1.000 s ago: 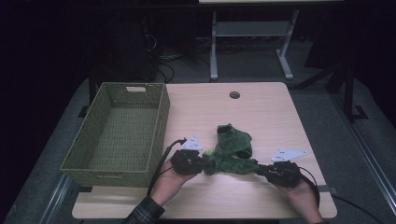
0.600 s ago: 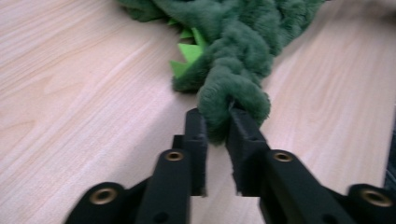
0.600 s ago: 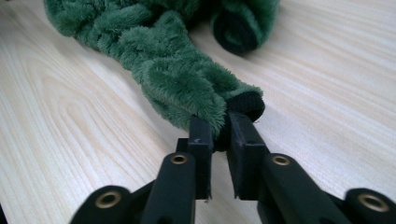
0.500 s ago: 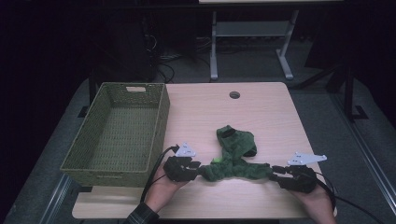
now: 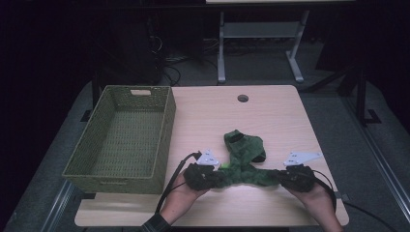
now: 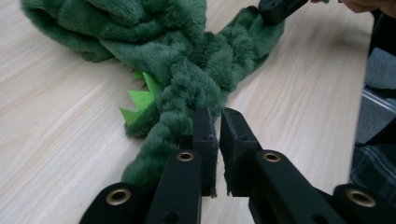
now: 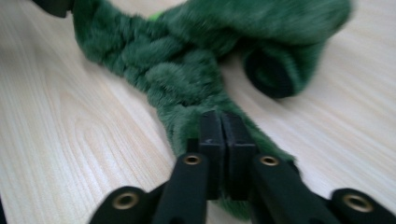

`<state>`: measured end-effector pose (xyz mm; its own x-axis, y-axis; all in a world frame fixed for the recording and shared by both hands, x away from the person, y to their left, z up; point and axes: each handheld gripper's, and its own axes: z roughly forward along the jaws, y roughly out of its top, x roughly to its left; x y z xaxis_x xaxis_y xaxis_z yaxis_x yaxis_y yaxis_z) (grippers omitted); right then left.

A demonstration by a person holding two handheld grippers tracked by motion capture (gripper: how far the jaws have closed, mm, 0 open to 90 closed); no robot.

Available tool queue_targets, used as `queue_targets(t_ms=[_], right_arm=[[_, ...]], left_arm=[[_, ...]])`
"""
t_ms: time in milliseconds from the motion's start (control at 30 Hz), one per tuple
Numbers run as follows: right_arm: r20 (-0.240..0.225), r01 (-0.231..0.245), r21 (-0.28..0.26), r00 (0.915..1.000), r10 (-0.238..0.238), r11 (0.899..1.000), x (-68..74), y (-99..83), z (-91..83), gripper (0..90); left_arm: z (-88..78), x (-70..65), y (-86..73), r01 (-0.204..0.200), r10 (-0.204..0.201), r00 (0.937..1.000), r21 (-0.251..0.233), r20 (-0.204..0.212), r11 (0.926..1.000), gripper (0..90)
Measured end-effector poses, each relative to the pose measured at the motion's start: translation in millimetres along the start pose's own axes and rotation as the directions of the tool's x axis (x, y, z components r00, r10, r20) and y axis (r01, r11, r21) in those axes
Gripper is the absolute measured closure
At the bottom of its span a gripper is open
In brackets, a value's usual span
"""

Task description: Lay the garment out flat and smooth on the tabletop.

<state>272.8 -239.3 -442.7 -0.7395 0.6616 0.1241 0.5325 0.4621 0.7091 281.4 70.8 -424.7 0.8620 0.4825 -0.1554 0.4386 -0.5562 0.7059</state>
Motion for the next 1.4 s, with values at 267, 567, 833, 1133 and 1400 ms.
queue_targets(t_ms=[267,567,833,1133,1400], right_arm=[[-0.03,0.006,0.11,0.9996,-0.003,0.994,-2.1,-3.1,25.0,89.6],[-0.082,0.023,0.113,0.9966,-0.014,0.993,6.1,-9.6,22.4,89.6],[-0.136,0.042,0.119,0.9904,-0.025,0.992,24.5,-18.0,17.3,88.4],[-0.107,0.027,0.045,0.994,-0.022,0.999,20.8,-1.4,2.9,72.3],[-0.053,-0.032,0.082,0.998,0.036,0.996,-4.4,10.0,15.6,63.6]], left_arm=[[25.0,20.3,-13.1,-0.003,0.007,0.9993,0.111,-0.038,0.9939,87.4],[11.2,20.1,-25.8,0.012,-0.011,0.9999,0.142,-0.009,0.9897,87.9],[-6.2,10.9,-43.4,0.019,-0.022,0.9996,0.161,0.016,0.9867,87.0],[-23.6,8.0,-16.1,-0.006,0.005,0.9999,0.066,0.013,0.9978,64.0],[-23.0,27.5,23.4,-0.038,0.038,0.9993,0.014,-0.003,0.9992,59.8]])
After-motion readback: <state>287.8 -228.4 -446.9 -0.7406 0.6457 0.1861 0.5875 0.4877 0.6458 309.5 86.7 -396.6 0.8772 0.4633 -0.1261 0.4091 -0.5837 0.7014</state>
